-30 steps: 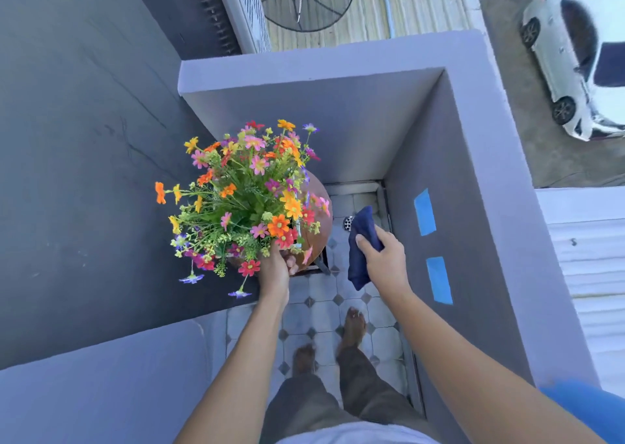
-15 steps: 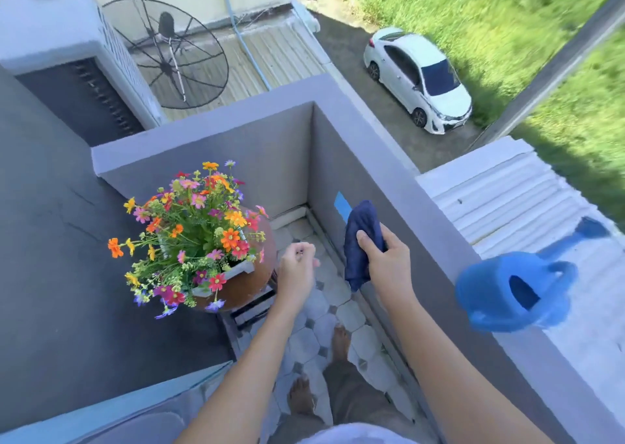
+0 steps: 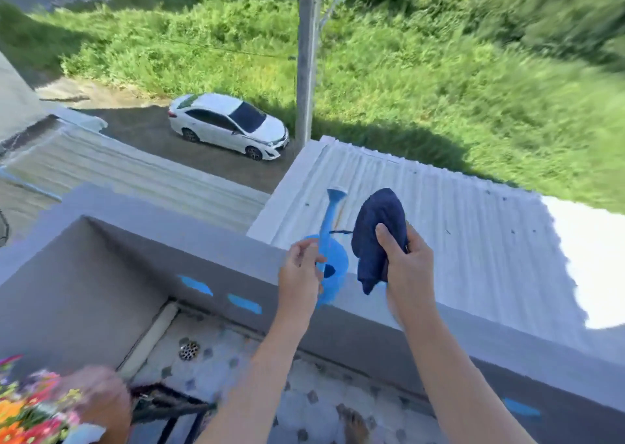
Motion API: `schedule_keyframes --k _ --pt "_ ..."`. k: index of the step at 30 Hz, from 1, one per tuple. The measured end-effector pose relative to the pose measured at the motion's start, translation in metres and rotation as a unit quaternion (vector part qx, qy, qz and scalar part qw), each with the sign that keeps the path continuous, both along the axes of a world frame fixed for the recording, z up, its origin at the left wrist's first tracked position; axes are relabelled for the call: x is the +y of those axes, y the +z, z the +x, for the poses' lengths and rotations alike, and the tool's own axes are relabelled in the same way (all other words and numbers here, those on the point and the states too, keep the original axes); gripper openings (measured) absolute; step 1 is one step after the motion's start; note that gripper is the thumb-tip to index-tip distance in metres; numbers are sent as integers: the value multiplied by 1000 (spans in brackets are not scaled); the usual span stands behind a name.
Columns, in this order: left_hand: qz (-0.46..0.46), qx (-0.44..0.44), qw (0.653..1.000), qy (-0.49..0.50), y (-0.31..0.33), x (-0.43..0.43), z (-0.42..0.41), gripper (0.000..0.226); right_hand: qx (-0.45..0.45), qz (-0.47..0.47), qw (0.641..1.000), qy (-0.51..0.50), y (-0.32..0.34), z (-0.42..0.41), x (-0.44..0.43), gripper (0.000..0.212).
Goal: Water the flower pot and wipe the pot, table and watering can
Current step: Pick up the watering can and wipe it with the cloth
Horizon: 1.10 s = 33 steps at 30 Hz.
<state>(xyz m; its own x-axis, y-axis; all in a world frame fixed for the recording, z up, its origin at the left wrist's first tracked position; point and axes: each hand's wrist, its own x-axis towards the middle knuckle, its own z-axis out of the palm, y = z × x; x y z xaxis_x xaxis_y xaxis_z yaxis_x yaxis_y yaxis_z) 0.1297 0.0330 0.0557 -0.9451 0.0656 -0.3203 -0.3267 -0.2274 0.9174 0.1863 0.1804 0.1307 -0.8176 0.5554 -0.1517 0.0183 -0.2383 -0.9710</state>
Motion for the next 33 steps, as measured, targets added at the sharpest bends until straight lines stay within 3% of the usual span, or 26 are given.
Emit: schedule_keyframes --k 3,9,17,33 --pt "7 -5 1000 -29 -9 56 5 34 -8 -10 999 -41 -3 11 40 20" --pt "95 -171 978 69 -34 119 -2 45 -17 -17 1000 -18 -12 5 102 19" --pt "174 -144 927 298 -29 143 -20 30 -55 -43 995 76 -30 -20 117 25" --pt "154 -142 888 410 -3 66 -17 32 -50 -31 971 233 -14 -56 81 24"
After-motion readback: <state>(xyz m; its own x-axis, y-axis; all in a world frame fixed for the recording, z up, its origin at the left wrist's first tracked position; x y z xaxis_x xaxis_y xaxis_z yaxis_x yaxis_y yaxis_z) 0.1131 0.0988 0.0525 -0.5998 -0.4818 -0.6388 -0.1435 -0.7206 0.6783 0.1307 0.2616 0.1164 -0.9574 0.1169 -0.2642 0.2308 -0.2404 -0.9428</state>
